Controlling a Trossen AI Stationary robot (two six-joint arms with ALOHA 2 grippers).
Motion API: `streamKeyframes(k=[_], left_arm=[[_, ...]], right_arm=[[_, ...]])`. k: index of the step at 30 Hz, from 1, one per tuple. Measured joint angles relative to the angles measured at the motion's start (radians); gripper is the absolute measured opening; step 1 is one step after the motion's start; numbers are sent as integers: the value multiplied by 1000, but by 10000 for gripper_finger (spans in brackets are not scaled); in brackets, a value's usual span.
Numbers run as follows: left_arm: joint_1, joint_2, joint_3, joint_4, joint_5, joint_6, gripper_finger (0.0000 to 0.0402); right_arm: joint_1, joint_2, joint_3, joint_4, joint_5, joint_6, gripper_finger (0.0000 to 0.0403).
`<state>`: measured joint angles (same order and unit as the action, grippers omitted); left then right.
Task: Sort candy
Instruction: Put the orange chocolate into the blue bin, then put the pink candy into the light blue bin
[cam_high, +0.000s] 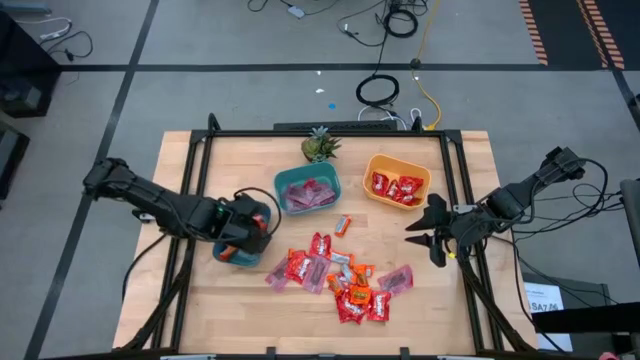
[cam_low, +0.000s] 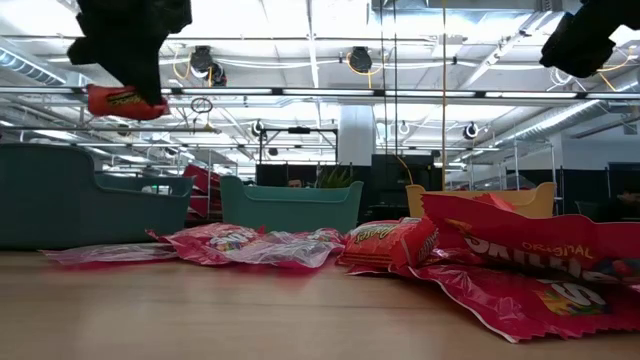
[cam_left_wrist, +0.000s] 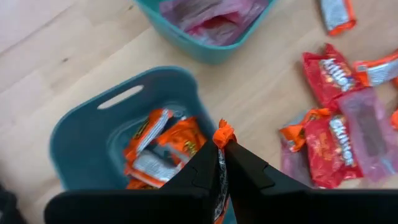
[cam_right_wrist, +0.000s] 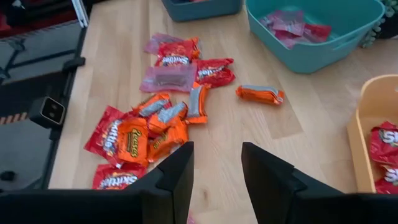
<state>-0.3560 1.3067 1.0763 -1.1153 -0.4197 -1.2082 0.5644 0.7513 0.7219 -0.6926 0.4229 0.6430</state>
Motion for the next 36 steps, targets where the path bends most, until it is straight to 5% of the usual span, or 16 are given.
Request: streamKeyframes(k=[7,17,27,36], left_arm=[[-23,0,0,-95,-42,-96,42],[-26,0,0,-102,-60,-115,123],[-24,0,0,15,-61,-115,128],[-7,0,0,189,-60,116,128]], right_arm=[[0,0,0,32,0,0,126],[0,0,0,32,-3,26,126],[0,0,0,31,-5,2,126],[0,0,0,29,-5,0,126]])
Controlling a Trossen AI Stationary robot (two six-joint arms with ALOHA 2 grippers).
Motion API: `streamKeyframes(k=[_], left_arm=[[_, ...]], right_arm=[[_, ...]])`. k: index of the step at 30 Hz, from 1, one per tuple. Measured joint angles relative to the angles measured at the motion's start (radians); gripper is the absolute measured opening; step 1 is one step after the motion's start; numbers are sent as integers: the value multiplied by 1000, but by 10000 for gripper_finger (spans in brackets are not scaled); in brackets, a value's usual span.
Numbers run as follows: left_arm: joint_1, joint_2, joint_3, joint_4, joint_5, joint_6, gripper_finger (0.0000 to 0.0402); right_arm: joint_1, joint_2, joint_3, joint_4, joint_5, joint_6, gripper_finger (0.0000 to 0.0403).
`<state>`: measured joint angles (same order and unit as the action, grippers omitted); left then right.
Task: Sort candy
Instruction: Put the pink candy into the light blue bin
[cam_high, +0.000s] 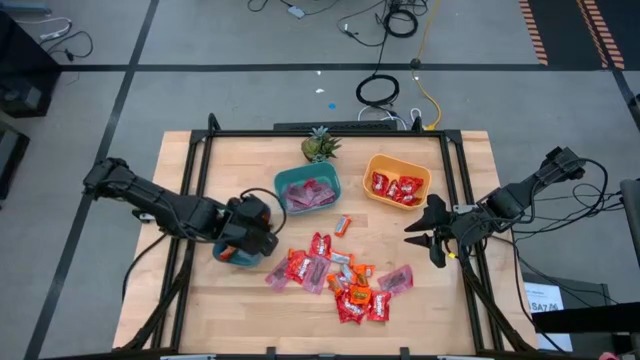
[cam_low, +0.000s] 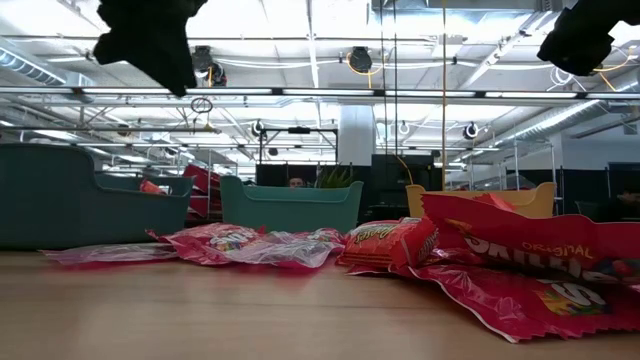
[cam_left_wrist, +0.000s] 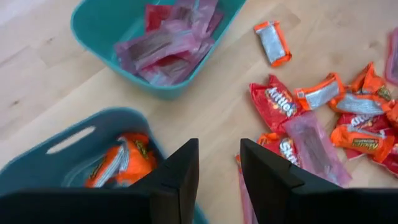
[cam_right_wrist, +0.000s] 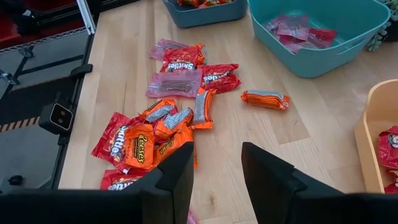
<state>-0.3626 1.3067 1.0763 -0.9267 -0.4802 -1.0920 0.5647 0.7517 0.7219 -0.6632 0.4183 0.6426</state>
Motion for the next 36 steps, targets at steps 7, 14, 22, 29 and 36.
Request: streamKeyframes(k=[7,14,22,29,36], left_arm=[[27,0,0,32,1,35,128],[29,41,11,38,21,119,128],[34,174,54,113,60,275,128],[50,218,76,113,65,288,128],[47,219,76,102,158,150,128]], right_arm=[[0,0,0,0,0,0,126],[0,0,0,0,0,0,126],[0,0,0,-1,0,-1,126],[0,0,0,-1,0,-1,126],[0,0,0,-1,0,0,126]])
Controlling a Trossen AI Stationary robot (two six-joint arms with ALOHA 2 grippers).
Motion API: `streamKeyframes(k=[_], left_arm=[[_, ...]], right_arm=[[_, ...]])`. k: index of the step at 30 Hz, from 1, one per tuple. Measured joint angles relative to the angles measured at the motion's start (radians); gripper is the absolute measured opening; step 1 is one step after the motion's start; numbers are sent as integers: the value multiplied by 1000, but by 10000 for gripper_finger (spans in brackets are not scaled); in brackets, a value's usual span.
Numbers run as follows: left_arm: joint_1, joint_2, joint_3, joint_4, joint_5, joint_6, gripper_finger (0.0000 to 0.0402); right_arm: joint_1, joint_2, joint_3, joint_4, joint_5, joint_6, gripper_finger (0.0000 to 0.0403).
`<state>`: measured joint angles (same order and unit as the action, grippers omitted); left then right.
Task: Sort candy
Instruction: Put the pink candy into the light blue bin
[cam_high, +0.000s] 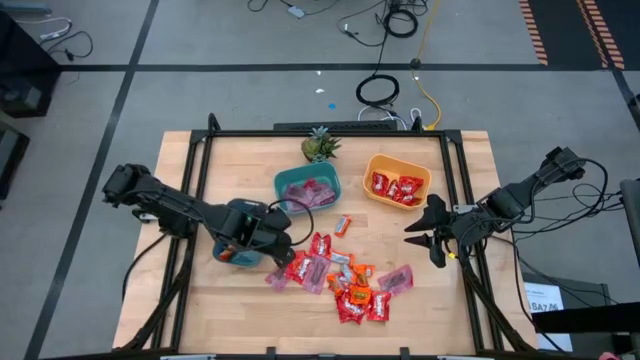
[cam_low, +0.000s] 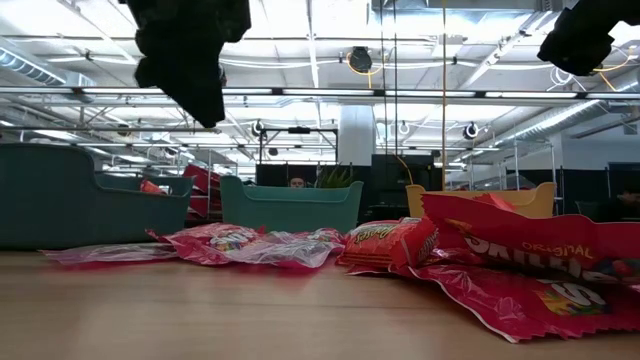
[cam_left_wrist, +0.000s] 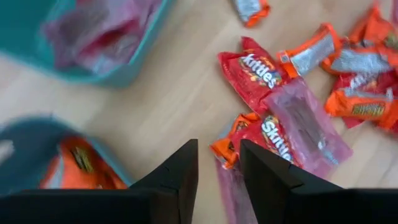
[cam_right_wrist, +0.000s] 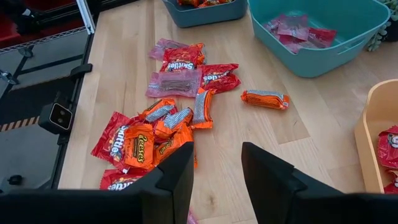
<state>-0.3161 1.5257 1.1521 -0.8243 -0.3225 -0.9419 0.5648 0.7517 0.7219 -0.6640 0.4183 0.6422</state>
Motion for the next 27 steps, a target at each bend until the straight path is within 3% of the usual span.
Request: streamKeyframes(k=[5,15,22,27], left_arm=[[-10,0,0,-53,2,-190,128],[-109,0,0,-43,35,-232,128],[-143,0,0,-60,-18,-284,129],[-143,0,0,-57,-17,-300,158]], right_arm=[[0,0,0,0,0,0,126],[0,0,0,0,0,-3,126],[0,0,0,0,0,-3,126],[0,0,0,1,0,0,126]])
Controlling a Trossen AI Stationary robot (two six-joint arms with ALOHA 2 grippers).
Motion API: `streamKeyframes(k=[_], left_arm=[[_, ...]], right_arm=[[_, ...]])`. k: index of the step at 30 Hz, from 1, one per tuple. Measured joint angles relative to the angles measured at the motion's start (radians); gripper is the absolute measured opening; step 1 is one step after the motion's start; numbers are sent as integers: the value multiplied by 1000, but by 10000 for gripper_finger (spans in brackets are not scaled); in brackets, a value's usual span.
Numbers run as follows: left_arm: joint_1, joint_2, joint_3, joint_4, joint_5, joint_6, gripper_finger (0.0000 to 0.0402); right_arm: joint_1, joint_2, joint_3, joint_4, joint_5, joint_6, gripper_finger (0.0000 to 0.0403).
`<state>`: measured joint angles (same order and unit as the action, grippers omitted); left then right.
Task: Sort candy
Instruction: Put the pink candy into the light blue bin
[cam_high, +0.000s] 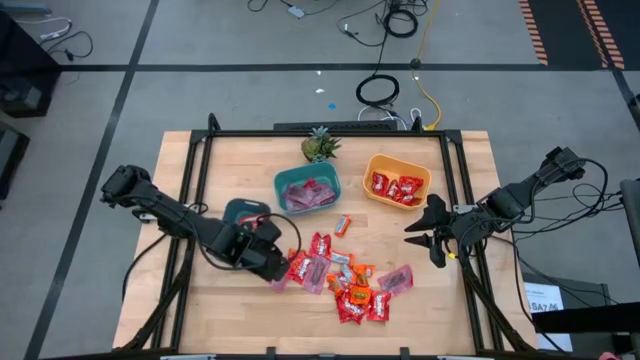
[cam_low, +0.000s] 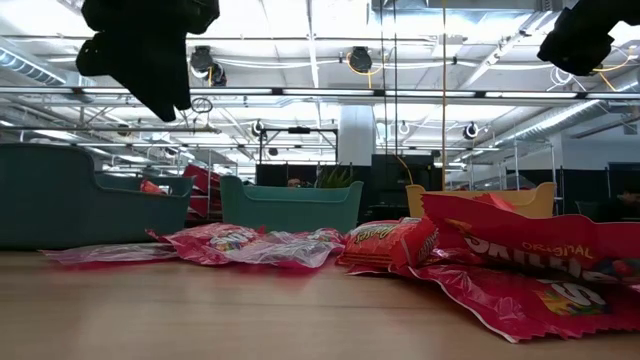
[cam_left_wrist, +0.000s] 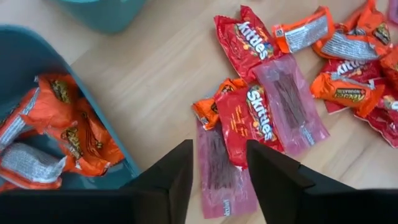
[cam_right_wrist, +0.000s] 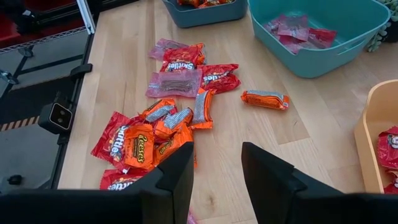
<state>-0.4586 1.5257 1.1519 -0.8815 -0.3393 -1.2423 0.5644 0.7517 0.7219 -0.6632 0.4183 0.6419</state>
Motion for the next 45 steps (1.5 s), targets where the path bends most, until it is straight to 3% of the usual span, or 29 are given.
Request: streamKeyframes(k=[4,14,27,31,45], left_arm=[[0,0,0,-14,-2,-33,182],[-17,15,0,26,2,-67,185],[-48,229,-1,74,256,-87,185],[-49,286,-1,172,270,-84,185],[-45,378,4,164,305,-136,184]], right_arm=[[0,0,0,1,0,0,126],[0,0,0,0,0,-2,126],[0,0,0,0,3,-36,126],[0,0,0,0,4,-37,126],[0,0,0,-1,5,-46,126]])
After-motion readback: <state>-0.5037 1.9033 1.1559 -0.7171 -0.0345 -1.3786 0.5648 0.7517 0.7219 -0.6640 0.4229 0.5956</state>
